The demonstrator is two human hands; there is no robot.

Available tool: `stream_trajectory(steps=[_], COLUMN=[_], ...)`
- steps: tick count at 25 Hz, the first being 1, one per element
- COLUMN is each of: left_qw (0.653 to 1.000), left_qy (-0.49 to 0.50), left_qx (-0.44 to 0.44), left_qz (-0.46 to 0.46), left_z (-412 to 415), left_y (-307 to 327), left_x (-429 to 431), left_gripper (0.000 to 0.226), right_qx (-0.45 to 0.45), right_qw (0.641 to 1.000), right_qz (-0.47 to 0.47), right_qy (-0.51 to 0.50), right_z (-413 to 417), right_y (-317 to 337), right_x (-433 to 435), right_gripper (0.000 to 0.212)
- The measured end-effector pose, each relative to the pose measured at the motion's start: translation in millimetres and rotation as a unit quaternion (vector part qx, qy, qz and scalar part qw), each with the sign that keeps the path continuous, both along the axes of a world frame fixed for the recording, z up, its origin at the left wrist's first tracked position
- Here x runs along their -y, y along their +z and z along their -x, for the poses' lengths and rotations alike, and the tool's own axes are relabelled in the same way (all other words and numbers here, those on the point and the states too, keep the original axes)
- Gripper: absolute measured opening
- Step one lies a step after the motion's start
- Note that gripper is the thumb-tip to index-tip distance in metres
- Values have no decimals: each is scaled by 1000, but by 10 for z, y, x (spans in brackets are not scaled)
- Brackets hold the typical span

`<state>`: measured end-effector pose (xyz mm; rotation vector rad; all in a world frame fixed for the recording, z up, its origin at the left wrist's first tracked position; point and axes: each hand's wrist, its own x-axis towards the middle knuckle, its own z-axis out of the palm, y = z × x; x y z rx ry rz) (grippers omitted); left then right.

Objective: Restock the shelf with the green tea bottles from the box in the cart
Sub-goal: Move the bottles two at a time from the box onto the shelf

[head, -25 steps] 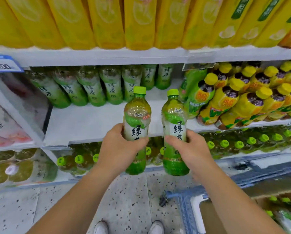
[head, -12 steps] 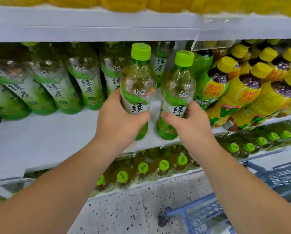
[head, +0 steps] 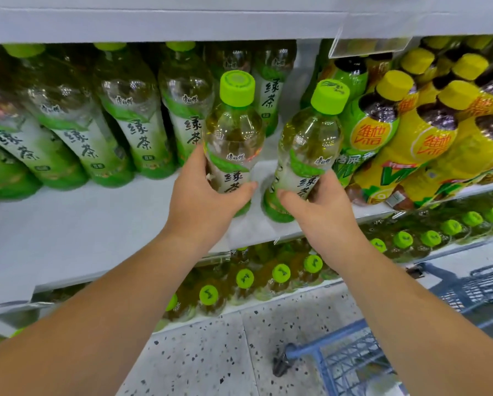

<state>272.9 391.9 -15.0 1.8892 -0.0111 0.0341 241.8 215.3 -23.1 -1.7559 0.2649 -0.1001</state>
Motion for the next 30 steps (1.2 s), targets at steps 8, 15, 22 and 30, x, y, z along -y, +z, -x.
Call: stream_trajectory(steps=[8,15,22,30], left_qw=[990,987,986,973], left_qy=[93,131,141,184], left_qx=[-73,-72,-84,-131], left_qz=[-80,-56,-44,45], left_z=[162,-78,-286,-481], left_y=[-373,-380,-364,-451], left_x=[-123,71,146,279], left_gripper=[52,28,42,24], right_qx=[-17,10,38,65], right_qw=[989,983,975,966], right_qz=[100,120,134,172], right_qy=[-108,-137,-172,-184], right_z=[117,-218,-594,-828], right_y=[-268,-336,-423,-593], right_x=[-111,-253,-286,-279], right_gripper=[44,37,43,45])
